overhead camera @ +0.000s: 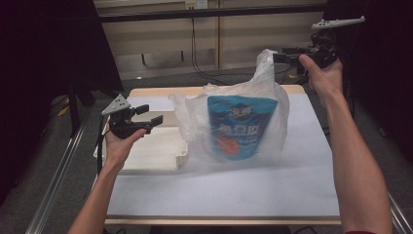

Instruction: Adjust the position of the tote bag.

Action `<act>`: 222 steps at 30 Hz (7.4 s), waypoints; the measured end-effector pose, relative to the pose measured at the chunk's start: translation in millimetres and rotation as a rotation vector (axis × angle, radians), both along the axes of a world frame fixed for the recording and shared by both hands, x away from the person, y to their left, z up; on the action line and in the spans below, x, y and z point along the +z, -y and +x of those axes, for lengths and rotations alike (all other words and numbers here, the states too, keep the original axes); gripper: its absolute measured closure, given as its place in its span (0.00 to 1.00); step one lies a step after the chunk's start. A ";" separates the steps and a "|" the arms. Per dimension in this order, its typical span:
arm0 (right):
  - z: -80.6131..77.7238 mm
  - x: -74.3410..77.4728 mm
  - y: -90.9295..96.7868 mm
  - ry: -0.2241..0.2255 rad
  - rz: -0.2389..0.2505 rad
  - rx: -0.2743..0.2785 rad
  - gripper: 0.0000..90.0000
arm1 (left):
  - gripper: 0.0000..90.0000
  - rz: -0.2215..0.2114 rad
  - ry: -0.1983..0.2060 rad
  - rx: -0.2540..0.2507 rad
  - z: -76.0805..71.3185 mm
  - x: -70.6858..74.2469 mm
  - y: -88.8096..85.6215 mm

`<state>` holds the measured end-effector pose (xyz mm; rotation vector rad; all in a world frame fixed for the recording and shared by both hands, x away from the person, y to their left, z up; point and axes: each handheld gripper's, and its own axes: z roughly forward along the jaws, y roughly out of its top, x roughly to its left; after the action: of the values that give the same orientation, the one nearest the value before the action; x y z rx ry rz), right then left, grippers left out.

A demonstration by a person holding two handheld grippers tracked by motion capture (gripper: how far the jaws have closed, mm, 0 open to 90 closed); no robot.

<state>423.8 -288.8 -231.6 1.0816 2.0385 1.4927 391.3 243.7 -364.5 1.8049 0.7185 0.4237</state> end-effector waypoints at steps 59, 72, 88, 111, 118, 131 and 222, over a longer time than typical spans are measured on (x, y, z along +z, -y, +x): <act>13.8 -10.3 -22.5 0.012 0.053 0.036 0.99 | 0.39 -0.014 -0.115 -0.007 71.7 -13.0 29.5; 11.4 -6.9 -19.1 0.016 0.053 0.028 0.99 | 0.44 0.006 -0.134 0.028 82.1 -29.7 27.0; 7.7 -0.3 -17.2 0.027 0.048 0.035 0.99 | 0.48 -0.042 -0.038 -0.063 87.1 -8.8 50.8; -2.1 5.2 -15.9 0.058 0.059 0.052 0.99 | 1.00 -0.069 -0.015 -0.181 78.3 24.7 74.6; -5.8 8.2 -13.4 0.065 0.067 0.051 0.99 | 1.00 -0.096 -0.003 -0.194 71.8 36.3 66.4; -25.2 19.8 -3.0 0.123 0.144 0.087 1.00 | 1.00 -0.121 0.085 -0.233 43.6 69.5 62.7; -144.1 -104.6 66.8 0.161 0.248 0.010 1.00 | 1.00 -0.013 0.050 -0.396 -57.0 18.6 39.0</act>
<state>279.7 -355.6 -336.2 1.0043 1.7876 1.8118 334.2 204.7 -345.9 1.8629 0.3154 0.1985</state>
